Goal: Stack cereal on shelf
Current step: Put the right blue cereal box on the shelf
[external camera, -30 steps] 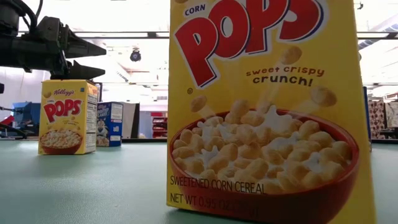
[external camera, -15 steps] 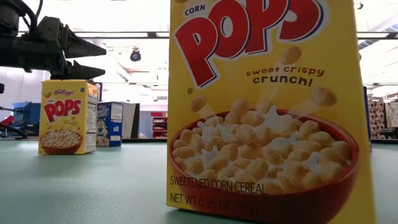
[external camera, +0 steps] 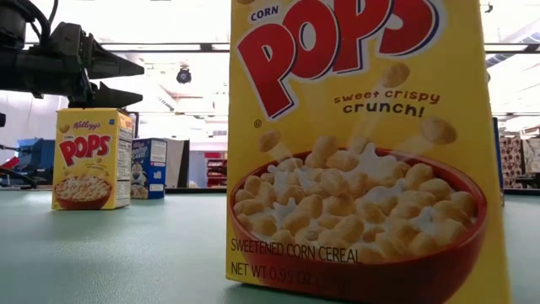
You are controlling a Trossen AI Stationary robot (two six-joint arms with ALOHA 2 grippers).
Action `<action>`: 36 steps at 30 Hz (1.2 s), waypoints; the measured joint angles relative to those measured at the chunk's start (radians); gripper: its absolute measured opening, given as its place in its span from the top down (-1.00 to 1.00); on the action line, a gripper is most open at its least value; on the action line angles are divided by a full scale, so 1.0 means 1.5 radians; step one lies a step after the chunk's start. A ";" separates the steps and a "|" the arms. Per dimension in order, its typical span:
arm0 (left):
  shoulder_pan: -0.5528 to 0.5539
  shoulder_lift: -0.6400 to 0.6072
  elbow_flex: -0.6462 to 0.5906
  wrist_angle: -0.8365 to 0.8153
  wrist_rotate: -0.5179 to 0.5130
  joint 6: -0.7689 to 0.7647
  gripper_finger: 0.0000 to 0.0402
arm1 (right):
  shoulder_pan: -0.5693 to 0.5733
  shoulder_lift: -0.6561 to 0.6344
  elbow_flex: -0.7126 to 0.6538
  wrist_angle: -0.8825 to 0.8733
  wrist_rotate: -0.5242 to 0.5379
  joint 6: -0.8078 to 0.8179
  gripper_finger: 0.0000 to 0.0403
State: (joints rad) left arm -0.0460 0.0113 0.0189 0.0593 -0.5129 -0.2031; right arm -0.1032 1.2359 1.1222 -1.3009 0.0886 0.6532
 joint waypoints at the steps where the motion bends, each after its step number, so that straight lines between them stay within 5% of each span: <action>1: 0.000 0.000 0.000 0.000 0.000 0.000 -0.99 | 0.000 -0.011 -0.009 0.004 0.003 0.005 -0.22; 21: 0.000 0.000 0.000 0.000 0.000 0.000 -0.99 | 0.000 -0.066 -0.118 0.033 -0.001 -0.013 -0.22; 36: 0.000 0.000 0.000 0.000 0.000 0.000 -0.99 | 0.000 -0.064 -0.056 0.013 0.008 -0.024 -0.22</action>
State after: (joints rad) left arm -0.0462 0.0114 0.0191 0.0593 -0.5127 -0.2031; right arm -0.1032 1.1393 1.0380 -1.2809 0.1010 0.6168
